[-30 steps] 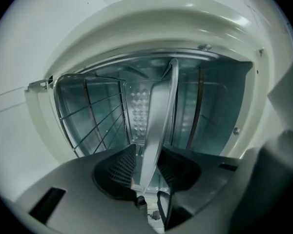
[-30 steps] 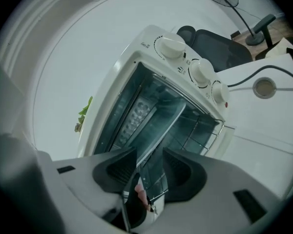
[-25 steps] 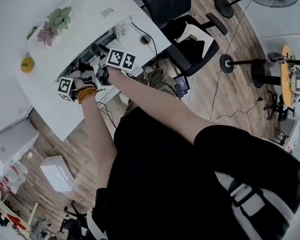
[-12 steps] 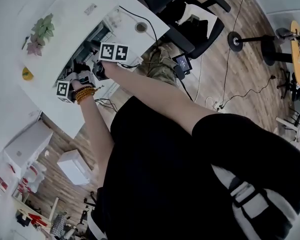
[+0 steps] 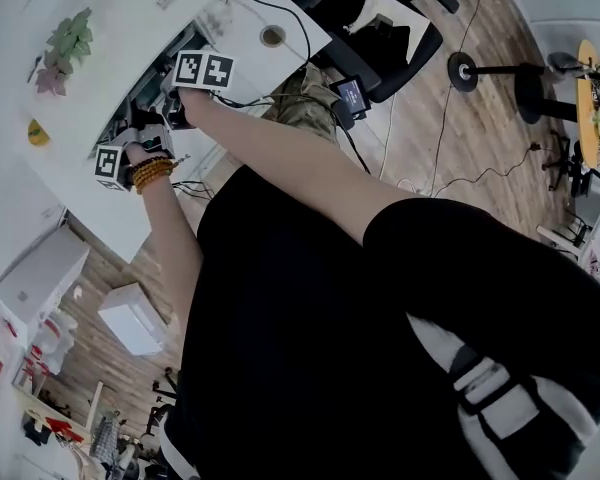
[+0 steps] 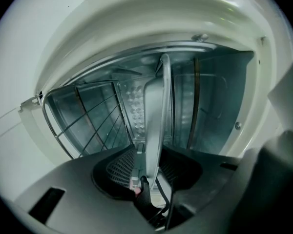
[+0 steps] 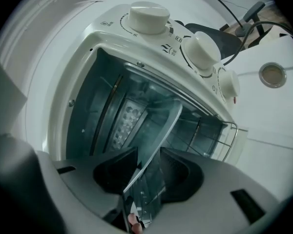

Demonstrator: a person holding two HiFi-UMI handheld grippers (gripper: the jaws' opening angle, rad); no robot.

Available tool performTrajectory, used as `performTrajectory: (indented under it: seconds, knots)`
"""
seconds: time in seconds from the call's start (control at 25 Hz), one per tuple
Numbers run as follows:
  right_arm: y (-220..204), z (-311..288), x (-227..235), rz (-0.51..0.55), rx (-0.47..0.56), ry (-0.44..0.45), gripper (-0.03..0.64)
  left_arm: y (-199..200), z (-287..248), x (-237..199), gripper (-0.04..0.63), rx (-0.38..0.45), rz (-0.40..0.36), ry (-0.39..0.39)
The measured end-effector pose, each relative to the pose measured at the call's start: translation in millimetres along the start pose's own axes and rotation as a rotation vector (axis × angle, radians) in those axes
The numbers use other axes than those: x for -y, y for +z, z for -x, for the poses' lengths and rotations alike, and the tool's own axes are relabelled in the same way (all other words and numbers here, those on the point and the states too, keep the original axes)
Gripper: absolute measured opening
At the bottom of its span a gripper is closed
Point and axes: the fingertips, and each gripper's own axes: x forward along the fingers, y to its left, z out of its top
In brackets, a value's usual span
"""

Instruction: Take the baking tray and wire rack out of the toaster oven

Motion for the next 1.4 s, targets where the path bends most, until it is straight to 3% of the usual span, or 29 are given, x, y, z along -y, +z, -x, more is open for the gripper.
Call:
performTrajectory:
  seconds: [0.56, 0.76, 1.4]
  knots:
    - [6.6, -12.3, 1.6, 0.017, -0.025, -0.020, 0.150, -4.7, -0.8, 6.8, 0.147, -0.004, -0.023, -0.018]
    - [9.7, -14.6, 2.4, 0.015, 0.003, -0.040, 0.144, -3.2, -3.0, 13.3, 0.092, -0.027, -0.056, -0.033]
    - [8.6, -10.2, 1.6, 0.037, -0.005, -0.033, 0.143, -5.6, -0.1, 15.1, 0.092, -0.046, -0.072, -0.059]
